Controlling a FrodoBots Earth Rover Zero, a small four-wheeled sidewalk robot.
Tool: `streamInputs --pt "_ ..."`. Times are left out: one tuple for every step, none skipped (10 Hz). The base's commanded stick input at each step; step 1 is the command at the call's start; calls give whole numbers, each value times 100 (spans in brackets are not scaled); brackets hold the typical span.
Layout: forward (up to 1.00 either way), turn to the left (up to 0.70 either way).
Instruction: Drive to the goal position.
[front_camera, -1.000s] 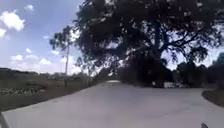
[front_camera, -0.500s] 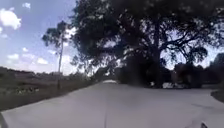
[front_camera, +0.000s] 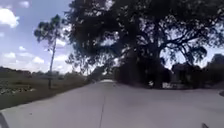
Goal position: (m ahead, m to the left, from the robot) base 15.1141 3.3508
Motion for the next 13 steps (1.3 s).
streamInputs --pt "85 -22" --pt "85 0" --pt "85 0" --pt "85 0" --pt "85 0" --pt "85 0" --pt "85 0" --pt "85 0" --pt "85 0" --pt "85 0" --pt "85 0" --pt "85 0" --pt "85 0"
